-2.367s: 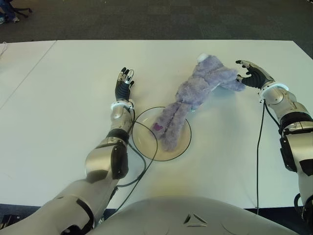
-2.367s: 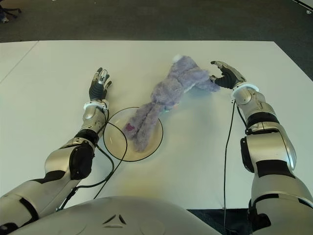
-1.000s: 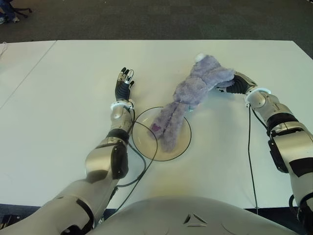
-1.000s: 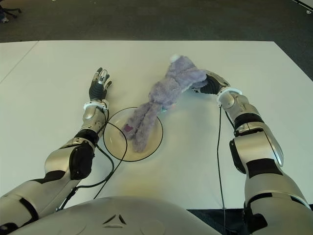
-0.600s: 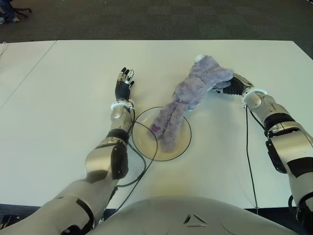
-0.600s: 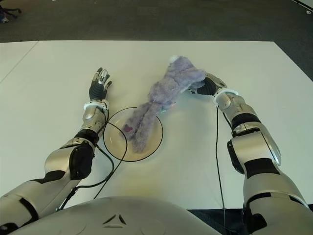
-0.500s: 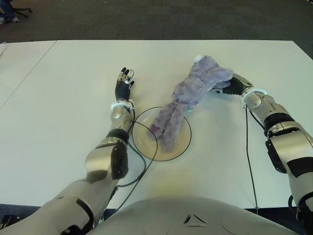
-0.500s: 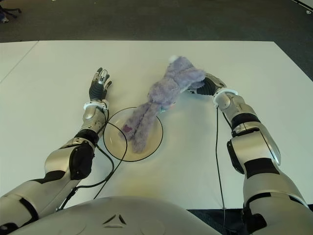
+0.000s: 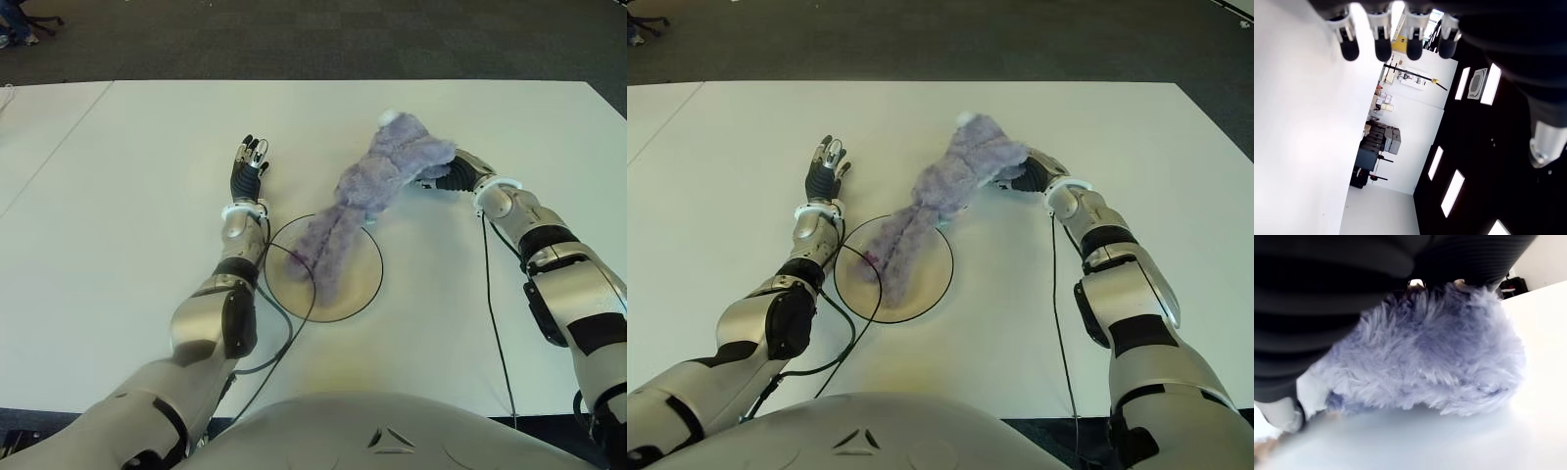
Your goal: Put the doll into the plate.
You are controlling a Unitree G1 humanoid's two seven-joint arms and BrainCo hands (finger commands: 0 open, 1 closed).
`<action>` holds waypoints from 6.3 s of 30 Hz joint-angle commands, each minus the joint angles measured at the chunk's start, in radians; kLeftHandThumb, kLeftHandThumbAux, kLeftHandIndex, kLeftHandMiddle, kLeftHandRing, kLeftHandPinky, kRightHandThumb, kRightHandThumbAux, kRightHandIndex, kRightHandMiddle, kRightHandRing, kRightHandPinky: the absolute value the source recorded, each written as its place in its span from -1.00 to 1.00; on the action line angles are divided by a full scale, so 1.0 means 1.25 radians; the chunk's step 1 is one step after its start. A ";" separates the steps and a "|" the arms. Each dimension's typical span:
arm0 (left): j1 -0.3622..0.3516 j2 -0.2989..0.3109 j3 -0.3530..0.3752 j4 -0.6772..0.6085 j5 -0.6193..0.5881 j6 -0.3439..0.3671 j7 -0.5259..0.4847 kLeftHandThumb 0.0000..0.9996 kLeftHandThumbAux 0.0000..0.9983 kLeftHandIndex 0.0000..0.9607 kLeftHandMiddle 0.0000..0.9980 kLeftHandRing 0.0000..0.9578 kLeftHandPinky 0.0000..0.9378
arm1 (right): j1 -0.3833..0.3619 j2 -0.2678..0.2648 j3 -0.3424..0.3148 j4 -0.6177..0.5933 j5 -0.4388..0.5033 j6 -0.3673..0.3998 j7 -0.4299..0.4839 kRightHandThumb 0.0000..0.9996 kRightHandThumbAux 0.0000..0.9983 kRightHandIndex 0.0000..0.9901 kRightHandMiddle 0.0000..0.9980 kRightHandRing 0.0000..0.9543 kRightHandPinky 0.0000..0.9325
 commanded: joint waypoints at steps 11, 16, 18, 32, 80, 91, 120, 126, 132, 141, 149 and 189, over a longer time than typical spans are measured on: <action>0.168 -0.030 0.003 0.107 0.003 0.099 0.002 -1.00 0.03 -1.00 -0.89 -0.87 -0.86 | 0.042 0.081 -0.059 0.010 0.044 0.048 -0.124 0.42 0.43 -0.11 0.55 0.63 0.75; 0.168 -0.031 0.009 0.106 -0.004 0.100 -0.004 -1.00 0.06 -1.00 -0.90 -0.88 -0.86 | 0.042 0.089 -0.071 0.015 0.044 0.062 -0.166 0.44 0.42 -0.11 0.63 0.71 0.79; 0.167 -0.031 0.012 0.106 -0.007 0.101 -0.005 -1.00 0.06 -1.00 -0.90 -0.88 -0.86 | 0.040 0.090 -0.077 0.017 0.044 0.064 -0.179 0.44 0.42 -0.11 0.65 0.72 0.80; 0.166 -0.031 0.013 0.106 -0.008 0.103 -0.001 -1.00 0.05 -1.00 -0.89 -0.87 -0.85 | 0.039 0.093 -0.163 0.021 0.119 0.068 -0.136 0.45 0.42 -0.11 0.68 0.76 0.84; 0.163 -0.032 0.019 0.108 -0.012 0.110 -0.004 -1.00 0.08 -1.00 -0.89 -0.86 -0.84 | 0.056 0.082 -0.397 -0.493 0.369 0.127 0.044 0.44 0.42 -0.11 0.67 0.78 0.86; 0.159 -0.035 0.017 0.108 -0.010 0.113 0.003 -1.00 0.07 -1.00 -0.89 -0.86 -0.85 | 0.053 0.075 -0.398 -0.529 0.364 0.186 0.060 0.43 0.43 -0.11 0.69 0.82 0.88; 0.153 -0.048 0.007 0.109 0.000 0.115 0.022 -1.00 0.04 -1.00 -0.90 -0.88 -0.87 | 0.022 0.115 -0.412 -0.601 0.408 0.261 0.128 0.44 0.43 -0.11 0.69 0.80 0.88; 0.151 -0.047 0.004 0.109 0.002 0.121 0.020 -1.00 0.07 -1.00 -0.89 -0.87 -0.85 | 0.026 0.149 -0.397 -0.700 0.406 0.328 0.125 0.45 0.42 -0.11 0.69 0.80 0.88; 0.150 -0.047 0.006 0.109 0.000 0.123 0.016 -1.00 0.10 -1.00 -0.88 -0.86 -0.83 | 0.046 0.184 -0.380 -0.812 0.401 0.404 0.128 0.45 0.42 -0.11 0.68 0.80 0.89; 0.152 -0.048 0.010 0.108 -0.005 0.120 0.012 -1.00 0.11 -0.99 -0.88 -0.86 -0.83 | 0.083 0.238 -0.338 -1.033 0.385 0.575 0.128 0.45 0.42 -0.11 0.65 0.80 0.88; 0.152 -0.047 0.005 0.108 0.000 0.119 0.015 -1.00 0.08 -1.00 -0.87 -0.85 -0.82 | 0.127 0.279 -0.311 -1.196 0.424 0.716 0.166 0.44 0.43 -0.11 0.66 0.80 0.86; 0.153 -0.051 0.002 0.106 0.001 0.113 0.010 -1.00 -0.03 -1.00 -0.86 -0.87 -0.91 | 0.539 0.220 -0.160 -1.125 0.327 0.323 0.235 0.40 0.43 -0.11 0.70 0.79 0.83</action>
